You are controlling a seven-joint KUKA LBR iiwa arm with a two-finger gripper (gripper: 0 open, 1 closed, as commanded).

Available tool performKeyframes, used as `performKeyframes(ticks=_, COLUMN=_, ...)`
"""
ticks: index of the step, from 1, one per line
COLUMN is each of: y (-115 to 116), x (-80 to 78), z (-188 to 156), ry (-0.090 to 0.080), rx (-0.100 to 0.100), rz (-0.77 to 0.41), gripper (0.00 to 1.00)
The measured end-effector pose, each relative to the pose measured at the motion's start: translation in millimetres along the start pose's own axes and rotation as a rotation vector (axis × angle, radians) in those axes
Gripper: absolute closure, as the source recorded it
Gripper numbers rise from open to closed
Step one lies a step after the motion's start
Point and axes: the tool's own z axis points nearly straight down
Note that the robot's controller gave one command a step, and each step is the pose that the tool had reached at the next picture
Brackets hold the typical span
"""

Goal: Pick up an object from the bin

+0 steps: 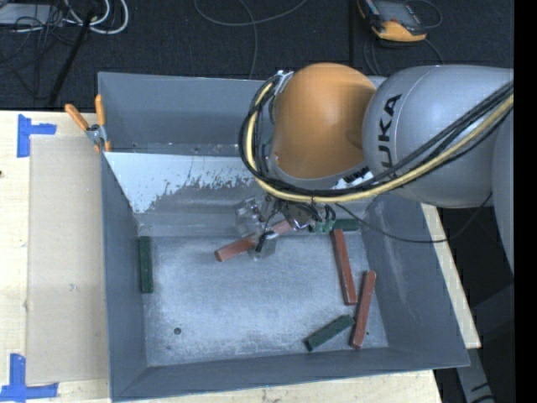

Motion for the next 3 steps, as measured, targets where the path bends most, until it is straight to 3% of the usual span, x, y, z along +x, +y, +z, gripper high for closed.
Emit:
performKeyframes(ticks=1, y=6, x=-9.2, z=-87, ry=-0.002, rx=-0.001, rz=0.008, gripper=1.0)
performKeyframes(ticks=2, y=15, x=-22.5, z=-82, ry=0.006, rx=-0.004, rz=-0.267, gripper=1.0)
performKeyframes(ticks=3, y=53, x=-35.1, z=-81, ry=0.006, rx=-0.005, rz=-0.389, gripper=1.0)
